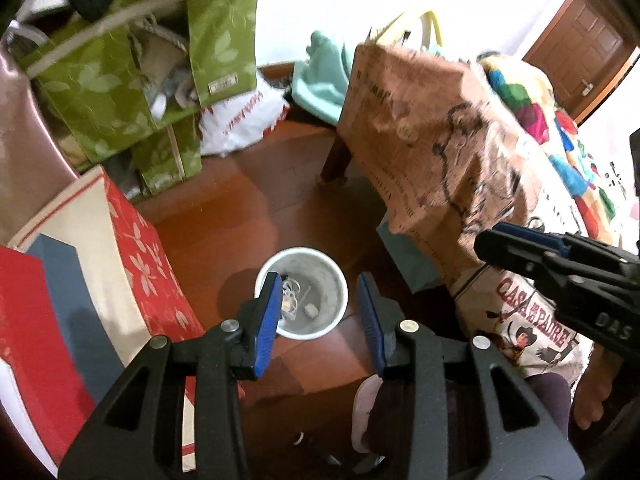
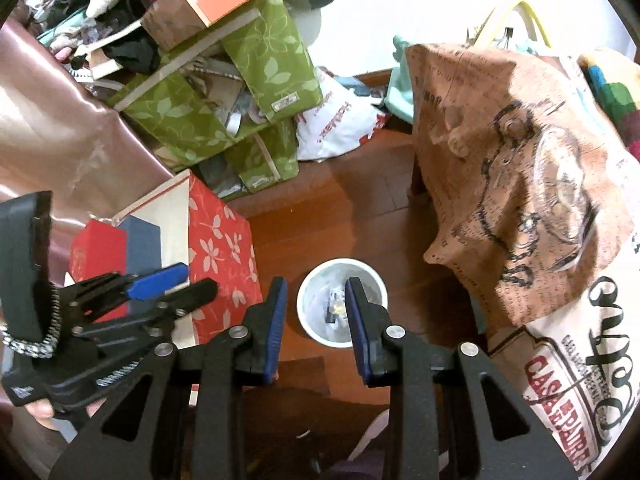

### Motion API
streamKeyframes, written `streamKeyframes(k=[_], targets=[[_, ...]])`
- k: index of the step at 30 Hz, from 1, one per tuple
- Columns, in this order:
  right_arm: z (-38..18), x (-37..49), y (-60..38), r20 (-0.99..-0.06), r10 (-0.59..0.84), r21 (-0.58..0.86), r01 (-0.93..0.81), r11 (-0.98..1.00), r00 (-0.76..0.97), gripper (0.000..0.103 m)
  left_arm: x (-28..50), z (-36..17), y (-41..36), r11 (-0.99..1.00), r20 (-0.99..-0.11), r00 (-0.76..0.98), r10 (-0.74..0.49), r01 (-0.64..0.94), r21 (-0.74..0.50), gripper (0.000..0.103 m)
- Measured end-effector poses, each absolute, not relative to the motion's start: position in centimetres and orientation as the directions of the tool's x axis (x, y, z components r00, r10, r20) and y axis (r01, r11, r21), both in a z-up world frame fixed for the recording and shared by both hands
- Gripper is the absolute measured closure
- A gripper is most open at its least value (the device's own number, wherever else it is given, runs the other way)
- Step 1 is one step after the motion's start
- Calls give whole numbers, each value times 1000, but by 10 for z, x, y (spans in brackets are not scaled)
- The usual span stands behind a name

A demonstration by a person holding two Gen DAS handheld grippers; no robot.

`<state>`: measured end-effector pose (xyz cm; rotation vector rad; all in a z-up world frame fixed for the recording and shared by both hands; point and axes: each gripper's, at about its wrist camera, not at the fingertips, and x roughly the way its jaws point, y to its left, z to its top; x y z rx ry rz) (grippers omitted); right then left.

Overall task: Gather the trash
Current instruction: 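Move both open grippers back to the pens on the bed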

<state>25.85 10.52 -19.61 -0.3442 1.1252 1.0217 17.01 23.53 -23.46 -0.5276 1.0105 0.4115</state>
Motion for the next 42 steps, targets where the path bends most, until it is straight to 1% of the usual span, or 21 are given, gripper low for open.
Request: streamKeyframes(k=[5,11,18,25,27,28,29,32,35,38,42], targets=[[-167,250,86,-832,545,242,-820,519,99,76,157,-195,224,811,-836,533,129,-542,-220,65],[-124,238,54,-768,610,203,-829,521,195,76,146,-137,198,835,-760,619,199,-513,-199,65],[-64,227,-6,-627,689,148,-813,563,363,76,144,-83,155,869,-659,716,230,-456,-191,65],[-23,221,-67,-500,715,109,-783,612,489,75,156,-48,106,900,-582,791,189,-377,-220,63],[-15,222,-88,-468,713,105,-768,632,522,68,161,-42,92,907,-567,805,177,-356,-223,61],[-13,223,-94,-456,710,104,-760,641,537,60,166,-39,82,912,-559,812,169,-344,-223,58],[-10,224,-103,-442,707,103,-752,651,552,55,168,-37,75,916,-554,816,163,-334,-222,58],[-5,231,-131,-410,676,87,-711,697,612,48,186,-31,49,931,-543,828,143,-299,-211,56],[-3,243,-155,-400,639,73,-672,737,657,47,203,-27,23,942,-536,835,123,-268,-201,53],[-5,258,-180,-398,590,52,-624,779,703,46,222,-25,-1,953,-532,840,108,-240,-187,47],[-14,281,-217,-416,522,46,-557,829,744,46,255,-27,-33,963,-538,840,70,-198,-184,43]])
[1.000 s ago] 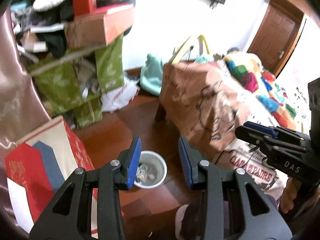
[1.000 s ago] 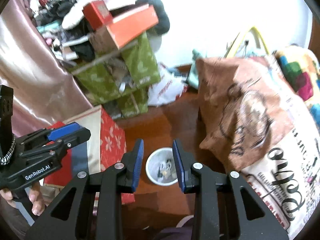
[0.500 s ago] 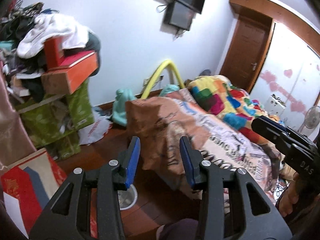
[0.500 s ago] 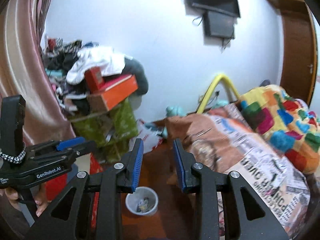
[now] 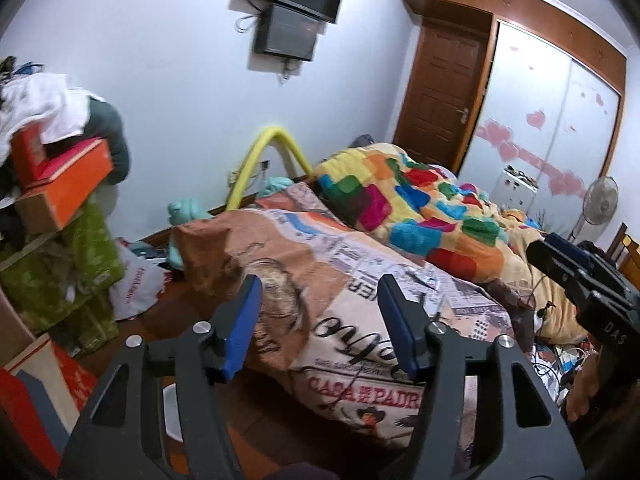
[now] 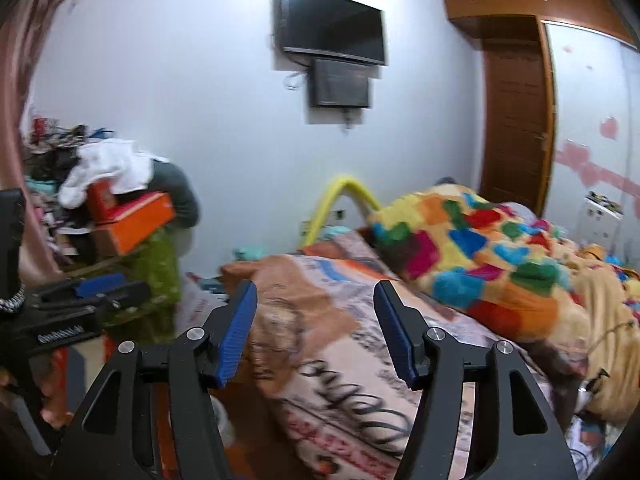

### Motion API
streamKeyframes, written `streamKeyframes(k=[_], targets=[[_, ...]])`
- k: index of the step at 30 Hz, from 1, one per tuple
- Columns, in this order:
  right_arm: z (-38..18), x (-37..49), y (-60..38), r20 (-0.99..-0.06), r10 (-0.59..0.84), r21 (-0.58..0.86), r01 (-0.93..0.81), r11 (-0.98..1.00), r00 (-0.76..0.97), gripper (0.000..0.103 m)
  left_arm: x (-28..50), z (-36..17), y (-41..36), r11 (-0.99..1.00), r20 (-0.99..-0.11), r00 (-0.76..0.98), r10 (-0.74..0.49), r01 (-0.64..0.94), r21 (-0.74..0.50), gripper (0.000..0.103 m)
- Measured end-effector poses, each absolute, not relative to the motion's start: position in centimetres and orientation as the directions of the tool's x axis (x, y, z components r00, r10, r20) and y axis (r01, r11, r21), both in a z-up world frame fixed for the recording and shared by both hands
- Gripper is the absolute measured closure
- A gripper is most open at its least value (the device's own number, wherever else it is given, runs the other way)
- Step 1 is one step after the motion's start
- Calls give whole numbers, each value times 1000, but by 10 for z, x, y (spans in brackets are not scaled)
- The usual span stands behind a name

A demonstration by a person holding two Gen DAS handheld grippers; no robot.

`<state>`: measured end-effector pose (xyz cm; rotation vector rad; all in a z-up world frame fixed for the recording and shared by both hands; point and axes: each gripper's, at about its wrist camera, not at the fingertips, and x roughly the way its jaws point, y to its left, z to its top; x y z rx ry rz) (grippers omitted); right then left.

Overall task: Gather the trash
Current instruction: 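Move both open grippers back to the pens on the bed, then grasp the clear black-capped pen with the left gripper while the right gripper grasps the Sharpie marker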

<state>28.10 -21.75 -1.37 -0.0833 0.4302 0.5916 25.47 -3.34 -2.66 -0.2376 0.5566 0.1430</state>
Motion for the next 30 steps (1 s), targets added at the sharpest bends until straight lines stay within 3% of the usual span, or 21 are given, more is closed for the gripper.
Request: streamKeyframes(k=[3,7,17,30], targets=[[-23,300,-241,-437,471,52,-501,864,766,45,279,-33,-53,968,-545,837,55,-178,-176,42],[-40,326,-271,-465,381,48,-407,912,799,28,313,-48,-77,976,-573,820,22,-142,-165,42],[-105,393,-323,-605,222,36,-253,967,765,27,395,-106,-119,985,-631,774,-49,-68,-159,42],[-216,464,-317,-784,276,216,-173,961,557,30,488,-201,-136,987,-742,664,-89,-42,-156,42]])
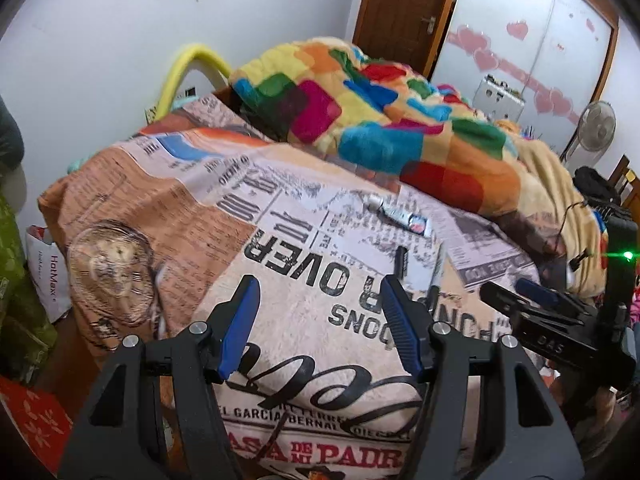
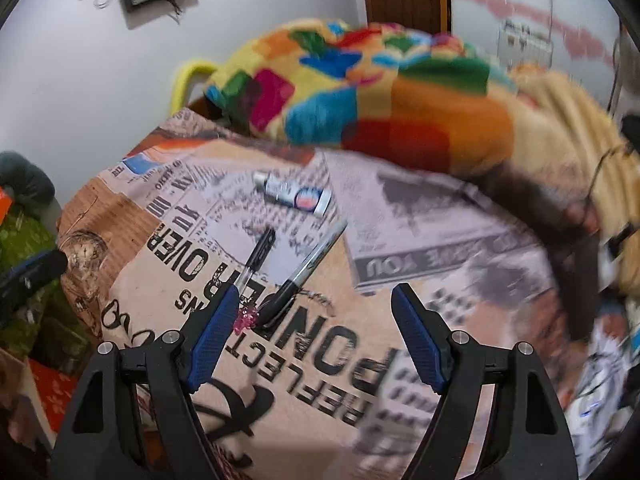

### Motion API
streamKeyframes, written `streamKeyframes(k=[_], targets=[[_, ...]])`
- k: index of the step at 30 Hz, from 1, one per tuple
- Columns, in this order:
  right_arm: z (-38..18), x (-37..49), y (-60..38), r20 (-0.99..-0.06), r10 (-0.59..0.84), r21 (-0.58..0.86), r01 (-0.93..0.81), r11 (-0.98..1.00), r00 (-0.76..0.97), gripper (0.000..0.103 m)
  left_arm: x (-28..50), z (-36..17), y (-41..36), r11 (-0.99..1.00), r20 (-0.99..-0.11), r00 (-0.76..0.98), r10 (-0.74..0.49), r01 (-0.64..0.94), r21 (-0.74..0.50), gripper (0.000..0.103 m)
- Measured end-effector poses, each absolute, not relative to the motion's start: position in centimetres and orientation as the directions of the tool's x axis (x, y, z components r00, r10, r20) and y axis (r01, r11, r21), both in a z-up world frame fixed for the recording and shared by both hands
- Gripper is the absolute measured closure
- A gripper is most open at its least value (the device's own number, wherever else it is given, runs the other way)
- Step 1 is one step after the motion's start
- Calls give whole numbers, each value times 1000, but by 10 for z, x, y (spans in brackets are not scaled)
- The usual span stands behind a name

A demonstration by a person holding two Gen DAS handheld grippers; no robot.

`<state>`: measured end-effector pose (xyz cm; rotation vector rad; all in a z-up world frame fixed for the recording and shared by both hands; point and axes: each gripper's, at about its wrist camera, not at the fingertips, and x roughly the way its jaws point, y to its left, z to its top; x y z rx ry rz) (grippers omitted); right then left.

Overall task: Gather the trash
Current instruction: 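Grasp the clear black-capped pen with the left gripper while the right gripper grasps the Sharpie marker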

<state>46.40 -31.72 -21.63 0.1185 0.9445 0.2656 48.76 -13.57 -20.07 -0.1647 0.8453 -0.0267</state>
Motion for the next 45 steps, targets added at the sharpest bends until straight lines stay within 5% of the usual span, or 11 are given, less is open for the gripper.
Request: streamKeyframes(k=[2,8,17,23,28,34,45], targets=[[-232,475,-313,-802,289,242,-158,957,522,46,497,-214,-137,988,-759,644,-95,-34,-153,42],[-260,494,-298,-827,285,256,-127,958,485,70,515,-242,-140,989,-790,602,-120,0,-151,42],[-263,496,-285,-829,169,86,-177,980,534,89,537,-266,-164,982,-811,554,-189,86,-170,42],[-257,495,-305,-817,231,163,-172,972,529,89,552,-275,-189,969,-819,519,-245,152,-194,46],[-243,484,-329,-800,257,204,-157,966,542,89,567,-288,-213,955,-835,471,-284,214,-204,69],[-248,479,-336,-816,229,173,-154,973,531,89,575,-296,-234,955,-846,466,-258,254,-152,83],[-259,485,-342,-850,186,126,-151,980,493,88,579,-298,-239,958,-842,488,-230,264,-109,96]])
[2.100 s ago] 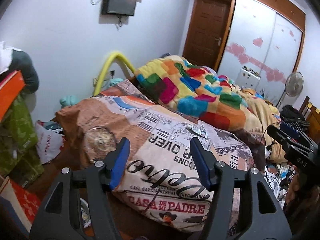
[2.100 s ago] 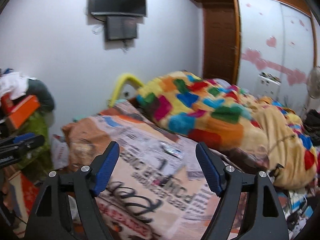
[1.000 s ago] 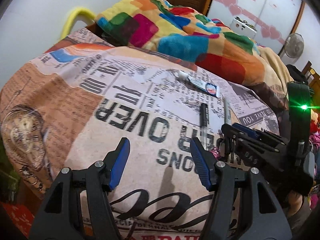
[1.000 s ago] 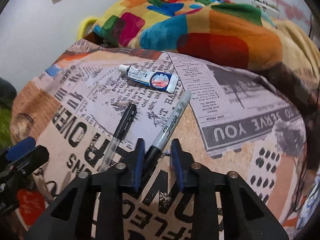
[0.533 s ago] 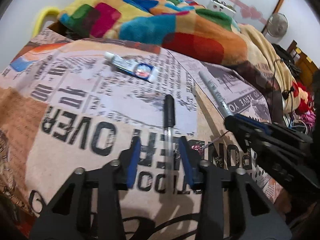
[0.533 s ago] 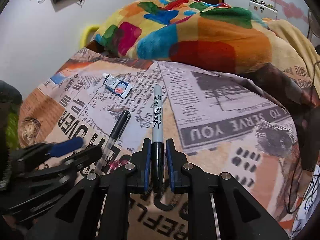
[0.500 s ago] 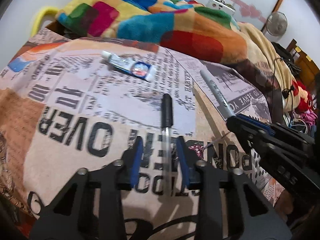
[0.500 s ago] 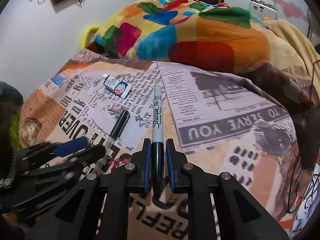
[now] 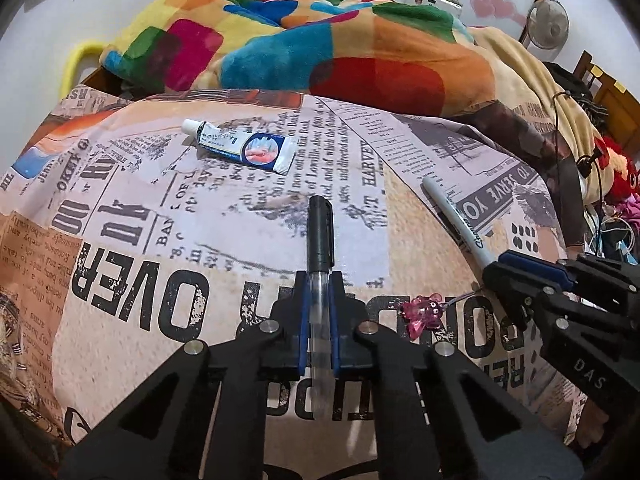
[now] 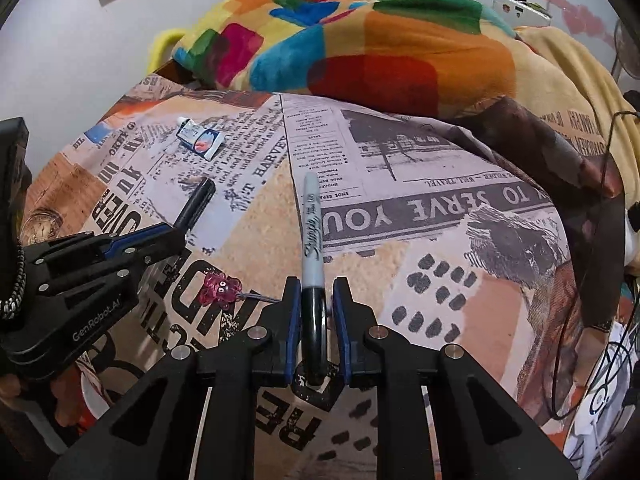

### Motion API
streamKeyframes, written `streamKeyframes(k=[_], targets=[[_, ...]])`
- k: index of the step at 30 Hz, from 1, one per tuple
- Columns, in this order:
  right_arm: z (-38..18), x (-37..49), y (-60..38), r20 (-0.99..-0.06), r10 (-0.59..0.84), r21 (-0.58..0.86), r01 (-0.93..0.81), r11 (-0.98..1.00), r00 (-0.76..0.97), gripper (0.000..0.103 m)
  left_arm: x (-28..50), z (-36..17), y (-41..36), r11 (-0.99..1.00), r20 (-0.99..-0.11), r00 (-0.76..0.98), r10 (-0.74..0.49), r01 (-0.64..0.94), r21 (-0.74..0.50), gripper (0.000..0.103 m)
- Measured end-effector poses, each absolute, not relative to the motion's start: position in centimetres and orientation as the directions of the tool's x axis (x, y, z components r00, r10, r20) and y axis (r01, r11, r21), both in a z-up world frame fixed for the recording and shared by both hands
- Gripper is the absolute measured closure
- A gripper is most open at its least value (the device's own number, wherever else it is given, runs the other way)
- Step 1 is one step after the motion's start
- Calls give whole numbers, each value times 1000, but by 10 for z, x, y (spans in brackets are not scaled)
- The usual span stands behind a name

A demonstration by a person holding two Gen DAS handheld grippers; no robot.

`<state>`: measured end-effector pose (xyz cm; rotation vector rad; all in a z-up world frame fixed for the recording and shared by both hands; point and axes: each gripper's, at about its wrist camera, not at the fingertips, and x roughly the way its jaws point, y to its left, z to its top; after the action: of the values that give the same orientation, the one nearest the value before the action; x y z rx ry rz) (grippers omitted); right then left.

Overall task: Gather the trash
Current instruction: 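Grasp the clear black-capped pen with the left gripper while the right gripper grasps the Sharpie marker, then carry the pen and Sharpie marker with both grippers over the white bin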

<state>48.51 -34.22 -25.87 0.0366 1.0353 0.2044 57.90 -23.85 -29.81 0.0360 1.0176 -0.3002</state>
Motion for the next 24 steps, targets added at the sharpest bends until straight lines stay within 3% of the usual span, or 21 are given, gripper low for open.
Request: streamKeyframes(k=[12,15,24], targets=[[-264,511,-332,-865,145,50,-205,978,480,88,572,-296,-229,956,-841,475,-257,250,-151,96],[-263,511,-336,-866,181,94,-203,975,466,92,567,-290,-224,956,-837,478,-267,242,-166,96],[-203,489,-343,-799,202,116,-185,976,566,92,544,-242,-215,952,-796,530,-290,242,-186,96]])
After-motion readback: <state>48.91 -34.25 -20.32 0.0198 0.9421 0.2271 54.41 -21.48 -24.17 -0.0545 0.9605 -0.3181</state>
